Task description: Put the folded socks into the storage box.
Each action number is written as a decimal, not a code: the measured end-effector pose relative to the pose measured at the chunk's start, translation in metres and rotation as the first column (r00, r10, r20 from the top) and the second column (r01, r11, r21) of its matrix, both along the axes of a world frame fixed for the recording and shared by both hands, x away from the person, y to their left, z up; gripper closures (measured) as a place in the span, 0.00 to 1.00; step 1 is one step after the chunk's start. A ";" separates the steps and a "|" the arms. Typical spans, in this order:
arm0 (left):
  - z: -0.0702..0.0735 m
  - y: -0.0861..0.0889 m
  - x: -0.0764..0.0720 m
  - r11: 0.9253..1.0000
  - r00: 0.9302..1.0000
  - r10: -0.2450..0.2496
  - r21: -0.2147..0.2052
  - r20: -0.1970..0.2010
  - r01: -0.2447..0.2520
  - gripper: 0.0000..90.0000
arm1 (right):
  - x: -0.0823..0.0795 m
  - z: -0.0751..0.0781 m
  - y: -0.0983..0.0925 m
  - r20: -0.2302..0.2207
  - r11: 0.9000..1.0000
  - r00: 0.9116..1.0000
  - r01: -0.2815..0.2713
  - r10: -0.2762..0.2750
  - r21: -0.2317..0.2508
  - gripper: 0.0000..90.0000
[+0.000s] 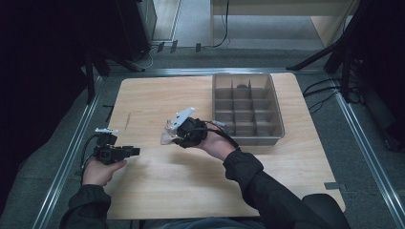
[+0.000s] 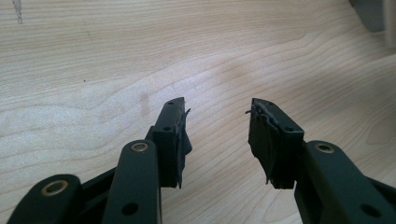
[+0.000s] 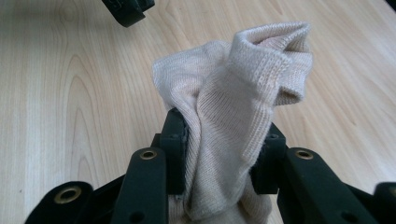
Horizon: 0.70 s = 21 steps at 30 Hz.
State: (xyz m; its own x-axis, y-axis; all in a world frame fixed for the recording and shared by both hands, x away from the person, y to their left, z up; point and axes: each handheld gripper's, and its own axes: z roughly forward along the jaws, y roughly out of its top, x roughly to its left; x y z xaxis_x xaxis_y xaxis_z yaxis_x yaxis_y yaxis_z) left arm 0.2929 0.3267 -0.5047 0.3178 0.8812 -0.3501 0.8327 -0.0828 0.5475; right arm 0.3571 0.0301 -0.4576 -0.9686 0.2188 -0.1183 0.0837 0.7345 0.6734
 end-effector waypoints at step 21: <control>-0.001 -0.003 0.001 1.000 1.000 -0.015 0.003 0.001 0.015 0.62 | 0.011 0.025 -0.057 0.013 0.998 0.998 0.057 -0.057 -0.002 0.71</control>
